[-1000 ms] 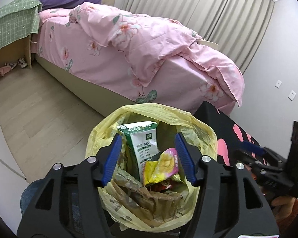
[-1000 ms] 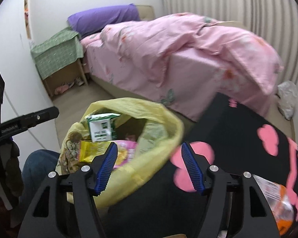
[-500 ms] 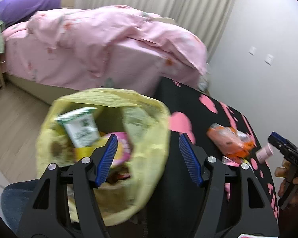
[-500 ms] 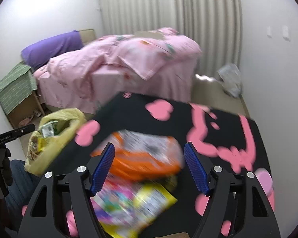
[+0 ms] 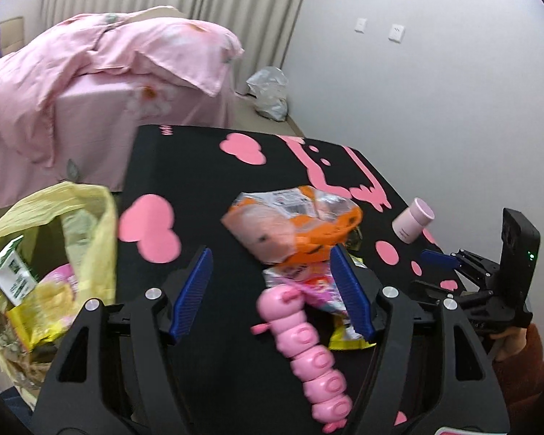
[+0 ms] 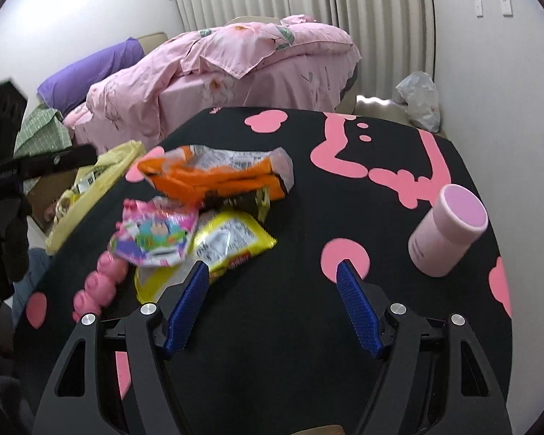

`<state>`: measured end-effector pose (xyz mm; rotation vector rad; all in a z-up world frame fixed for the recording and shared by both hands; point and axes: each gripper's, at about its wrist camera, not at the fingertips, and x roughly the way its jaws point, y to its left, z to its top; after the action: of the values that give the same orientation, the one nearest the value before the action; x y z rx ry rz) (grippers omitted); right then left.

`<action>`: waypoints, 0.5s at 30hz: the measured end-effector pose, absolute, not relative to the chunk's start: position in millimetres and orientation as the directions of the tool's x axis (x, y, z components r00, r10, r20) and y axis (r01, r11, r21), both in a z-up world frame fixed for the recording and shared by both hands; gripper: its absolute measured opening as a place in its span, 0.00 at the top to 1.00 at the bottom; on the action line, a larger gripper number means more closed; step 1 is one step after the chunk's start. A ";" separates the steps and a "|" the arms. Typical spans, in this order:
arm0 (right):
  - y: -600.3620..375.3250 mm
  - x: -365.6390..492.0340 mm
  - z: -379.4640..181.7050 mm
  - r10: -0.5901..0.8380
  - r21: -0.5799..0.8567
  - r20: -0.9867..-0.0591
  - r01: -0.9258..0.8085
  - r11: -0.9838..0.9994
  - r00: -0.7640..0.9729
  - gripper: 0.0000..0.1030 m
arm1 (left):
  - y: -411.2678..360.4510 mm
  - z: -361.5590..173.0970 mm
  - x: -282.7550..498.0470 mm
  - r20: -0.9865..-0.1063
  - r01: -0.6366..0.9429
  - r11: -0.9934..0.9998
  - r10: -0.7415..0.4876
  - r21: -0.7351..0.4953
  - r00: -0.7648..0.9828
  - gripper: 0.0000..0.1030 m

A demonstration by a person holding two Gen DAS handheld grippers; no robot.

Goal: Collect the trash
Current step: 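Move the right gripper back to the table and grasp the pink-and-white candy pack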

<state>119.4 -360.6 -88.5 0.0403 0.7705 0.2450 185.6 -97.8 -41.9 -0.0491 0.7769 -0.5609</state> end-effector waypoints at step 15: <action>-315.4 133.5 -79.4 0.403 0.203 -0.632 -0.360 0.911 0.662 0.33 | -66.5 -64.5 168.7 -0.721 0.290 0.939 -0.332 -0.188 0.608 0.38</action>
<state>133.5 -315.4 -79.4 0.0624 0.7290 0.4313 168.7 -66.5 -64.5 -0.0541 0.8443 -0.3593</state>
